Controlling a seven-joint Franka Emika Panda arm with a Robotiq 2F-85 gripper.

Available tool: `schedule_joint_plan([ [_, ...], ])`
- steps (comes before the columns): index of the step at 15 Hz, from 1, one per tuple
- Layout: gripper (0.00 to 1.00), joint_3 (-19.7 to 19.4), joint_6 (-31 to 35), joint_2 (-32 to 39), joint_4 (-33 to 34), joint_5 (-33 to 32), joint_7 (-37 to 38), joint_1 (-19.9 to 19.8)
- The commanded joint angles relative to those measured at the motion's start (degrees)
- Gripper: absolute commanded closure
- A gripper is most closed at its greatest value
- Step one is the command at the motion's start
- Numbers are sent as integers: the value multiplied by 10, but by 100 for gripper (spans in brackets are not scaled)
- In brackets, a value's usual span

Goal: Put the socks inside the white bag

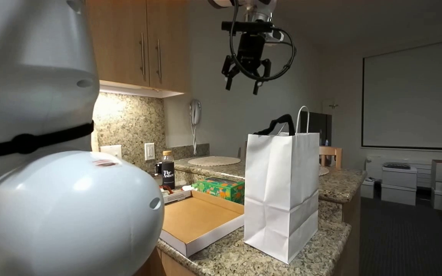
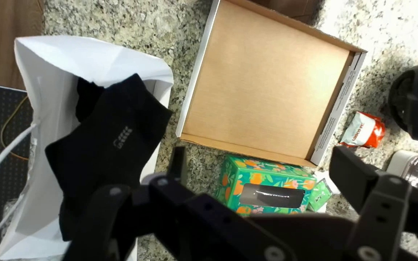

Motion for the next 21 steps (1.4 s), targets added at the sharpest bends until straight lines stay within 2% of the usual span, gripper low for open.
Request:
schedule_joint_plan([
  [1,0,5,52,-84,-122,-30,15,-15],
  [4,0,-1,64,-112,-178,-63,11,-26],
  [7,0,-14,84,-120,-218,-69,12,-36],
  [15,0,-58,239,-101,-290,55,2,-44],
  [19,0,-68,290,-92,-301,84,-1,-44],
  [20,25,-68,297,-91,-302,88,-3,-43],
  [21,26,-67,298,-92,-304,89,-4,-42],
])
